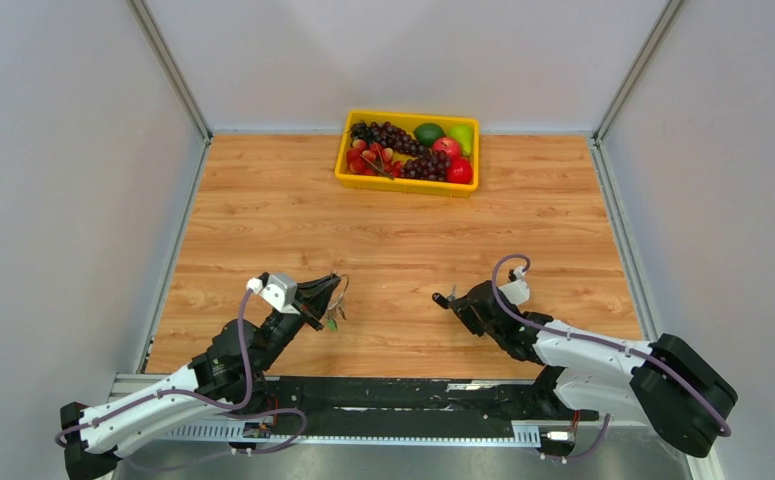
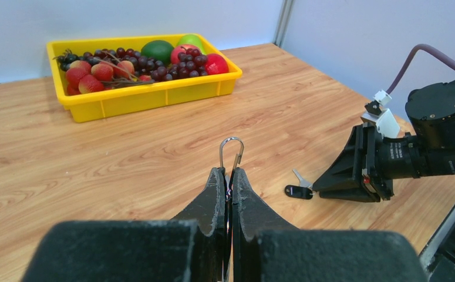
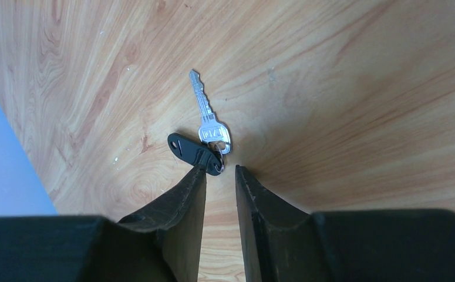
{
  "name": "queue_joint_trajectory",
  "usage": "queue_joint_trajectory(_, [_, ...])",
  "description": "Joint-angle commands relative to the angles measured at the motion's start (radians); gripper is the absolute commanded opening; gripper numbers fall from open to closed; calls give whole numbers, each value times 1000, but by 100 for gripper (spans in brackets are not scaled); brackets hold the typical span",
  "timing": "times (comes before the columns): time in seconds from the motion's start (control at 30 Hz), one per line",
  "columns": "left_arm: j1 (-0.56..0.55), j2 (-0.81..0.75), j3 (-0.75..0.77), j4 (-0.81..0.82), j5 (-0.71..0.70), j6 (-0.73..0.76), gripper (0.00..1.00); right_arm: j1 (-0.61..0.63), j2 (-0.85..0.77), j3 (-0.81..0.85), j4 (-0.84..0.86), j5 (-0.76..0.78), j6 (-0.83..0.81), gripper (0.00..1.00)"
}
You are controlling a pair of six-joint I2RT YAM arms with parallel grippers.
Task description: Put the keys on the keyring
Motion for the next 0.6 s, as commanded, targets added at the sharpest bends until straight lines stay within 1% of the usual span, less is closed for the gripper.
queue_joint_trajectory(0.0, [3,-4,30,53,4,-6,0,-5,16,-8,40,26,21,31])
queue_joint_trajectory(0.37, [3,-8,29,50,-1,-5,0,-9,44,-10,49,29,26,25])
queue_joint_trajectory(0.57, [3,-9,30,50,-1,-5,0,-18,59,-11,90,31,25,21])
